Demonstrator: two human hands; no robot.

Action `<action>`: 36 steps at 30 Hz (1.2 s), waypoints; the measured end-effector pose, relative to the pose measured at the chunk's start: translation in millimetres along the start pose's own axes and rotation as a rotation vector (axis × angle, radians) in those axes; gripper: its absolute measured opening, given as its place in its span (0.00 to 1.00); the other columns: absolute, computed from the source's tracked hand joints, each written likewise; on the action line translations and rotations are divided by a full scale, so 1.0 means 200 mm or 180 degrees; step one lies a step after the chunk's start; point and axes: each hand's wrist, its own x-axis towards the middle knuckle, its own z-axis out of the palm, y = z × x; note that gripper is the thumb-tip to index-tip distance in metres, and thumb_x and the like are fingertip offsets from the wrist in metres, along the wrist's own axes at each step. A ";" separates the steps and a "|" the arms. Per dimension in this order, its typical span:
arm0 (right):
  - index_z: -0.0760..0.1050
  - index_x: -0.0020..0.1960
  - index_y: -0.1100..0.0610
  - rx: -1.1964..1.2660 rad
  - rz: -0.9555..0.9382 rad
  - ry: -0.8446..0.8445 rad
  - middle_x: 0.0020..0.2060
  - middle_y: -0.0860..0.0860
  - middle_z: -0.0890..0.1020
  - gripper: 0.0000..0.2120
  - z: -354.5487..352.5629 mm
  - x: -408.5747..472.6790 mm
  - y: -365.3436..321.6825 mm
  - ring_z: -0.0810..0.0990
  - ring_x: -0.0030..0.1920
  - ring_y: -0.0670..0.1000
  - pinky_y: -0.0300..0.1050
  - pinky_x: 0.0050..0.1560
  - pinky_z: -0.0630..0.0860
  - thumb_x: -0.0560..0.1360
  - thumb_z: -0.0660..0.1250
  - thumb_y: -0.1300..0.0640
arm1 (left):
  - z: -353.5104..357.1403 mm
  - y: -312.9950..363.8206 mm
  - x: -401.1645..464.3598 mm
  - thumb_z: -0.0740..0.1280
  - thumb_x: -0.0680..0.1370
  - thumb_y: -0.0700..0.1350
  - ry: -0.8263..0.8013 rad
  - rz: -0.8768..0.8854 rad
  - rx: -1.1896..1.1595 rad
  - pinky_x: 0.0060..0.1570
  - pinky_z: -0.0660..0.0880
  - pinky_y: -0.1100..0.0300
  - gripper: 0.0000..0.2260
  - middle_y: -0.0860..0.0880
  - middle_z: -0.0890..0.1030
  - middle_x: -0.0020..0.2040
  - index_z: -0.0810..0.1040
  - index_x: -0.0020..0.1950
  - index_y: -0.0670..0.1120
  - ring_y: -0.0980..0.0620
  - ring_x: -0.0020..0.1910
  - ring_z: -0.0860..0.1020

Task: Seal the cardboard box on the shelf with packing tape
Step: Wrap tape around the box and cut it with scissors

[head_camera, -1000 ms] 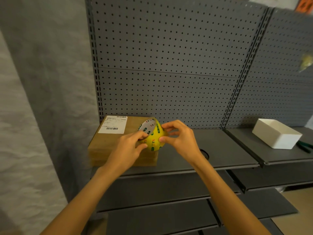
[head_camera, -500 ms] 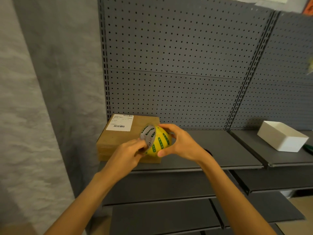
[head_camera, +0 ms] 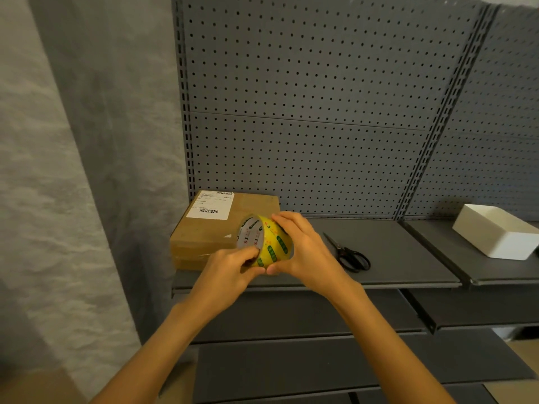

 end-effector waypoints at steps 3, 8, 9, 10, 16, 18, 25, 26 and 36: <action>0.59 0.74 0.55 -0.0091 -0.0022 0.0059 0.68 0.46 0.63 0.47 0.01 -0.02 0.00 0.60 0.68 0.44 0.34 0.65 0.60 0.62 0.79 0.50 | 0.01 0.00 -0.01 0.74 0.72 0.44 0.0026 0.0019 0.0007 0.35 0.69 0.76 0.06 0.59 0.74 0.39 0.78 0.43 0.46 0.67 0.35 0.73; 0.58 0.75 0.54 -0.0029 -0.0023 0.0063 0.69 0.46 0.63 0.47 0.02 -0.04 0.01 0.59 0.69 0.43 0.31 0.64 0.57 0.63 0.79 0.51 | 0.02 0.00 -0.02 0.73 0.72 0.44 0.0013 0.0050 0.0113 0.34 0.67 0.77 0.06 0.55 0.79 0.42 0.79 0.45 0.45 0.66 0.37 0.72; 0.58 0.75 0.54 0.0015 -0.0024 0.0065 0.69 0.46 0.63 0.47 0.02 -0.04 0.01 0.59 0.69 0.43 0.32 0.64 0.57 0.63 0.79 0.51 | 0.02 0.00 -0.02 0.73 0.72 0.44 0.0025 0.0044 0.0112 0.34 0.67 0.77 0.06 0.56 0.78 0.41 0.79 0.45 0.45 0.66 0.37 0.72; 0.58 0.75 0.53 0.0061 -0.0030 0.0076 0.69 0.46 0.63 0.46 0.02 -0.04 0.02 0.59 0.69 0.43 0.33 0.65 0.58 0.63 0.79 0.51 | 0.02 0.00 -0.02 0.73 0.72 0.44 0.0040 0.0022 0.0084 0.34 0.68 0.77 0.06 0.57 0.77 0.41 0.79 0.45 0.45 0.66 0.36 0.72; 0.64 0.70 0.53 0.0009 -0.0220 0.0143 0.62 0.46 0.67 0.40 0.04 -0.03 0.01 0.63 0.61 0.41 0.29 0.56 0.62 0.63 0.79 0.53 | 0.04 -0.02 -0.03 0.72 0.73 0.45 0.0050 -0.0115 -0.0015 0.38 0.70 0.77 0.08 0.51 0.81 0.46 0.80 0.49 0.45 0.62 0.42 0.75; 0.65 0.70 0.53 0.0005 -0.0257 0.0197 0.61 0.46 0.68 0.39 0.04 -0.03 0.01 0.64 0.59 0.42 0.28 0.54 0.63 0.63 0.79 0.54 | 0.03 -0.03 -0.03 0.72 0.73 0.46 0.0041 -0.0103 -0.0013 0.39 0.70 0.77 0.08 0.51 0.82 0.47 0.81 0.50 0.45 0.63 0.43 0.75; 0.66 0.70 0.55 -0.0089 -0.0314 0.0314 0.61 0.47 0.69 0.39 0.04 -0.03 0.00 0.66 0.61 0.44 0.34 0.56 0.65 0.63 0.79 0.54 | 0.02 -0.02 -0.02 0.72 0.73 0.45 0.0131 -0.0068 0.0010 0.38 0.76 0.66 0.06 0.51 0.82 0.43 0.80 0.48 0.46 0.59 0.41 0.78; 0.66 0.70 0.55 -0.0113 -0.0325 0.0328 0.61 0.47 0.69 0.39 0.05 -0.03 0.00 0.66 0.61 0.45 0.34 0.57 0.66 0.63 0.79 0.54 | 0.01 -0.02 -0.02 0.72 0.73 0.45 0.0132 -0.0052 0.0014 0.38 0.75 0.69 0.06 0.52 0.82 0.43 0.80 0.48 0.46 0.61 0.40 0.77; 0.74 0.60 0.58 -0.0288 -0.0502 0.0635 0.53 0.51 0.75 0.27 0.04 -0.03 0.00 0.73 0.54 0.50 0.46 0.50 0.76 0.64 0.78 0.54 | 0.00 0.00 -0.01 0.72 0.73 0.46 0.0306 -0.0165 -0.0289 0.33 0.73 0.58 0.07 0.51 0.79 0.35 0.80 0.44 0.43 0.54 0.34 0.76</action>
